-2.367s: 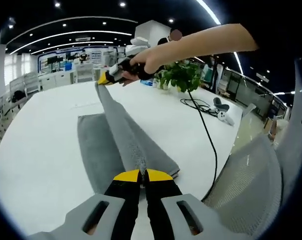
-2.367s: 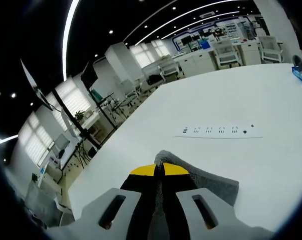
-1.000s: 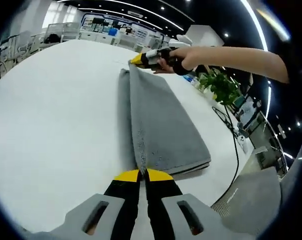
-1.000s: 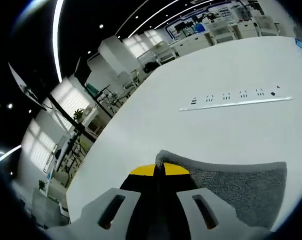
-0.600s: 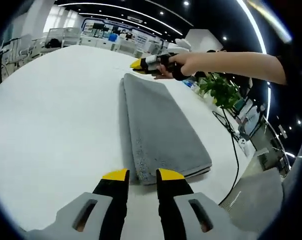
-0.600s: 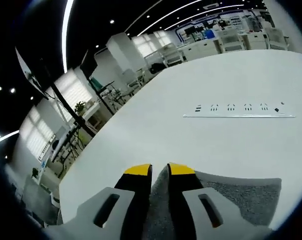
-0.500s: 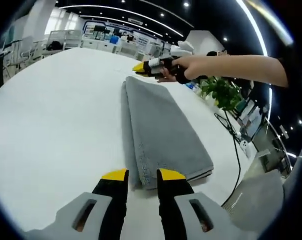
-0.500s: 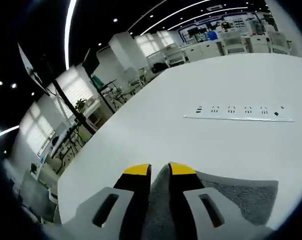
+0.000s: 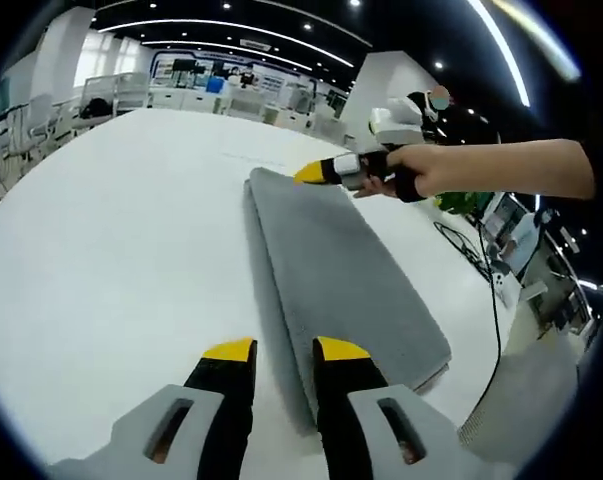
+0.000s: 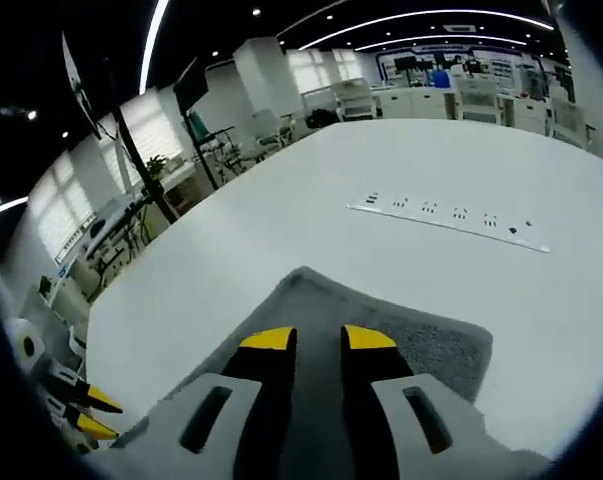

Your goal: Fold the towel on the table until its edges align and the towel forms a compact rectangular stack.

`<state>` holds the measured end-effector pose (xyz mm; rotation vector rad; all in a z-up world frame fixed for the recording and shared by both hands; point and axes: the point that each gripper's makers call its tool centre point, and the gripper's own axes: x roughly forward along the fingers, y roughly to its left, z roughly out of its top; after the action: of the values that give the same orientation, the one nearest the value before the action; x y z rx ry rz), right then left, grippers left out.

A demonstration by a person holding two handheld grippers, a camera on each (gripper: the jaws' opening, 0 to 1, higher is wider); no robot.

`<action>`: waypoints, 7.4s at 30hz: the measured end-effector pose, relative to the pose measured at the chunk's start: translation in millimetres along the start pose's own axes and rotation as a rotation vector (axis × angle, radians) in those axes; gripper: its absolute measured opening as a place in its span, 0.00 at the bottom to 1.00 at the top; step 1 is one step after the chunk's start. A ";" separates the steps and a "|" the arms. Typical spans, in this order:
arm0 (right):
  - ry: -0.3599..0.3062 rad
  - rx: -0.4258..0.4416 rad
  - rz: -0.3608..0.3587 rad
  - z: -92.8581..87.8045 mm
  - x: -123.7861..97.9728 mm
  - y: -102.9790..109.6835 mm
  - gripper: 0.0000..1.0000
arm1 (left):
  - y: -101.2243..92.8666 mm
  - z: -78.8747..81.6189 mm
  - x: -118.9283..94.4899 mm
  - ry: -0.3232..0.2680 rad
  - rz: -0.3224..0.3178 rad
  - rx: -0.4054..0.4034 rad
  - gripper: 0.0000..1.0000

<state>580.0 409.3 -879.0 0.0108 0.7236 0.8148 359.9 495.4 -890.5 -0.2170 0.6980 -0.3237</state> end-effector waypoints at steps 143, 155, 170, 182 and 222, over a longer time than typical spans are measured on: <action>0.103 -0.323 0.193 -239.5 -264.0 90.1 0.32 | -181.4 -97.0 -10.2 0.305 -0.457 0.986 0.49; 0.195 -0.504 0.175 -263.3 -251.7 84.1 0.28 | -173.5 -96.5 1.0 0.287 -0.416 0.963 0.36; 0.199 -0.695 0.151 -263.4 -248.1 77.6 0.14 | -173.1 -92.9 5.9 0.259 -0.405 0.935 0.27; 0.260 -0.697 0.091 -261.3 -245.1 76.1 0.08 | -176.4 -93.0 13.9 0.302 -0.353 1.021 0.15; 0.399 -0.548 0.236 -253.5 -325.5 166.4 0.05 | -199.9 -102.0 -95.8 0.439 -0.525 0.908 0.10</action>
<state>169.5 243.4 -836.2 -0.5827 0.8604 1.2406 180.0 335.6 -849.6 0.5661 0.8506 -1.1750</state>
